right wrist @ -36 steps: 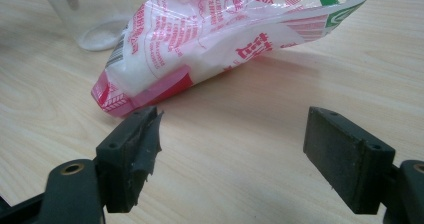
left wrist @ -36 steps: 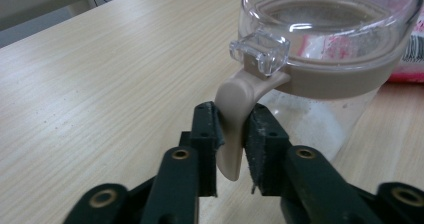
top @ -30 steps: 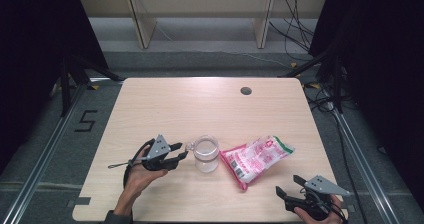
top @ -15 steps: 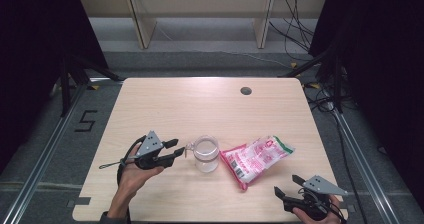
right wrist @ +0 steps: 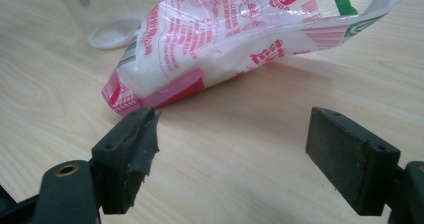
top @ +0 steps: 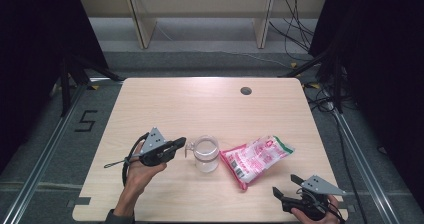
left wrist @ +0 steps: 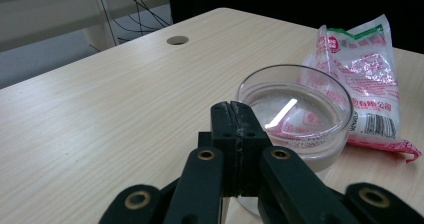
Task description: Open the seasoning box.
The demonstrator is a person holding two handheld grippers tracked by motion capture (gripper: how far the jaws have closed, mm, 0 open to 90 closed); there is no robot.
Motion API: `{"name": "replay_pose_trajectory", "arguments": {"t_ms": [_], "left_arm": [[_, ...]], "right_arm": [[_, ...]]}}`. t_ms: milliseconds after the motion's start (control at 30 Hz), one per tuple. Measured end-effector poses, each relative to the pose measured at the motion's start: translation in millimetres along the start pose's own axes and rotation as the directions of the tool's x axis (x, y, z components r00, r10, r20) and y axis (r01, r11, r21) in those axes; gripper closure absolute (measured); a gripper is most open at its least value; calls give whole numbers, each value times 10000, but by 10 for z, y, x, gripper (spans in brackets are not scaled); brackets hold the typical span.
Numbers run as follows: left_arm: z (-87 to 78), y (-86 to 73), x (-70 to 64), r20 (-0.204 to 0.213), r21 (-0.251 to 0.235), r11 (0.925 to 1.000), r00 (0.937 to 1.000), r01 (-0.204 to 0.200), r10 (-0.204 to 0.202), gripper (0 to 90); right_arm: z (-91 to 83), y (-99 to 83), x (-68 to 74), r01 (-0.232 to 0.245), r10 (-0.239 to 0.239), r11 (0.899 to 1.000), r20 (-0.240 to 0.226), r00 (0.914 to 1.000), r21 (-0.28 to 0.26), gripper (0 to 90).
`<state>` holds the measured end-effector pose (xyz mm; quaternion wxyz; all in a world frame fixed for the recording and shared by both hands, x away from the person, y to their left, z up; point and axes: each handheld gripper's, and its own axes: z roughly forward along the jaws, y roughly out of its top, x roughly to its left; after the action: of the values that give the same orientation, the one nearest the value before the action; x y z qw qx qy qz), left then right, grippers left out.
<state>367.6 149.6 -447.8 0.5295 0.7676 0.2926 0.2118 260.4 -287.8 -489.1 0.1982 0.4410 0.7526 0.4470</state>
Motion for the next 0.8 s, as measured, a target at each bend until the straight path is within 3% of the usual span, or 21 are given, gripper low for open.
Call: {"name": "replay_pose_trajectory", "arguments": {"t_ms": [67, 100, 133, 200, 333, 400, 467, 500, 633, 667, 700, 800], "left_arm": [[42, -8, 4, -21, 87, 9999, 10000, 59, -59, 884], [60, -15, 10, 3, 90, 9999, 9999, 122, -122, 882], [72, -20, 12, 0, 125, 9998, 9999, 165, -165, 881], [84, -22, 15, -7, 90, 9998, 9998, 199, -199, 877], [94, -19, 20, 51, 48, 9996, 9996, 265, -265, 874], [117, -20, 7, 161, -3, 9996, 9994, 297, -297, 871], [112, -11, 4, 57, 116, 9998, 9998, 191, -192, 869], [112, -13, 6, 64, 99, 9997, 9998, 210, -211, 869], [113, -19, 11, 64, 88, 9996, 9997, 251, -252, 862], [113, -20, 13, 79, 79, 9997, 9997, 247, -247, 862], [113, -22, 13, 105, 74, 9995, 9995, 307, -308, 862], [111, -26, 15, 90, 51, 9993, 9992, 382, -382, 861]], "right_arm": [[-7, 4, 11, -100, 100, 9999, -15, 9999, 120, 205], [6, 7, -1, 116, -117, 9999, 40, 9999, 67, 202], [-4, 9, 29, -149, 150, 9998, -30, 9999, 156, 197], [9, 19, 10, 254, -254, 9997, -20, 9997, -34, 179], [30, 42, 73, 72, -78, 9996, -213, 9997, -257, 162], [53, 65, 91, 442, -453, 9983, -296, 9985, -379, 163], [77, 83, 147, 387, -393, 9988, -229, 9990, -292, 172], [107, 99, 149, 676, -688, 9969, -316, 9971, -391, 182], [185, 175, 279, 1046, -1091, 9924, -702, 9915, -652, 281], [201, 193, 328, 866, -924, 9937, -829, 9923, -712, 313], [233, 221, 336, 1262, -1342, 9877, -868, 9871, -919, 336], [319, 295, 439, 1376, -1492, 9859, -1289, 9804, -949, 465]]}}
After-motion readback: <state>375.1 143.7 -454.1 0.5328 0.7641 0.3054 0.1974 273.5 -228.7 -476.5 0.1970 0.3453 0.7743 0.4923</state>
